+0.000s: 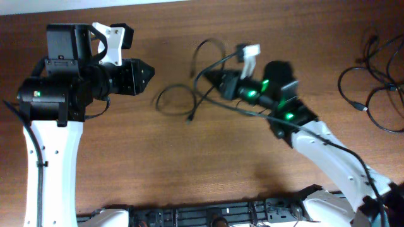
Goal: Untangle cables
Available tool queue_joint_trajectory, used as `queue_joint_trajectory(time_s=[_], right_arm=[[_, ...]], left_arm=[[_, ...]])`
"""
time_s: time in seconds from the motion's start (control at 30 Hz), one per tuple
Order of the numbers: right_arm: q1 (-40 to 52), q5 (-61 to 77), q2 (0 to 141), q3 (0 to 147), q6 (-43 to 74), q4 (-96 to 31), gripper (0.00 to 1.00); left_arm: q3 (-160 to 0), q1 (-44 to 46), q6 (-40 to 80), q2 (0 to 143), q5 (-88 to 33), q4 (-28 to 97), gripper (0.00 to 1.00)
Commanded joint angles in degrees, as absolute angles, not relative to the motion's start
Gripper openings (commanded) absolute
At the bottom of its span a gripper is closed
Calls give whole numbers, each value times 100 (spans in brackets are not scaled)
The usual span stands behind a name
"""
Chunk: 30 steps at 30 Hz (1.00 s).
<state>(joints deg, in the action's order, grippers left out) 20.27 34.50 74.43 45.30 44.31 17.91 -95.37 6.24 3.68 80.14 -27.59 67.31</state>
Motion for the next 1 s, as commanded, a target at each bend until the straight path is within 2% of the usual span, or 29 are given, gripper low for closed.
queue_joint_trajectory(time_s=[0.0, 0.27, 0.57, 0.77, 0.97], right_arm=[[1286, 3732, 7024, 5068, 3474, 1667, 4], [-1050, 3730, 6796, 6366, 2073, -578, 4], [-3962, 3319, 6810, 6558, 969, -840, 4], [-5135, 2233, 7116, 6558, 764, -1017, 4], [-5483, 670, 7850, 6558, 733, -1142, 4]], left_arm=[[-9627, 611, 274, 7898, -2801, 6737, 37], [-9627, 611, 276, 7898, -2805, 6737, 38], [-9627, 611, 276, 7900, -2805, 6737, 36], [-9627, 611, 276, 7900, -2808, 6737, 35], [-9627, 613, 279, 7900, -2827, 6737, 34]])
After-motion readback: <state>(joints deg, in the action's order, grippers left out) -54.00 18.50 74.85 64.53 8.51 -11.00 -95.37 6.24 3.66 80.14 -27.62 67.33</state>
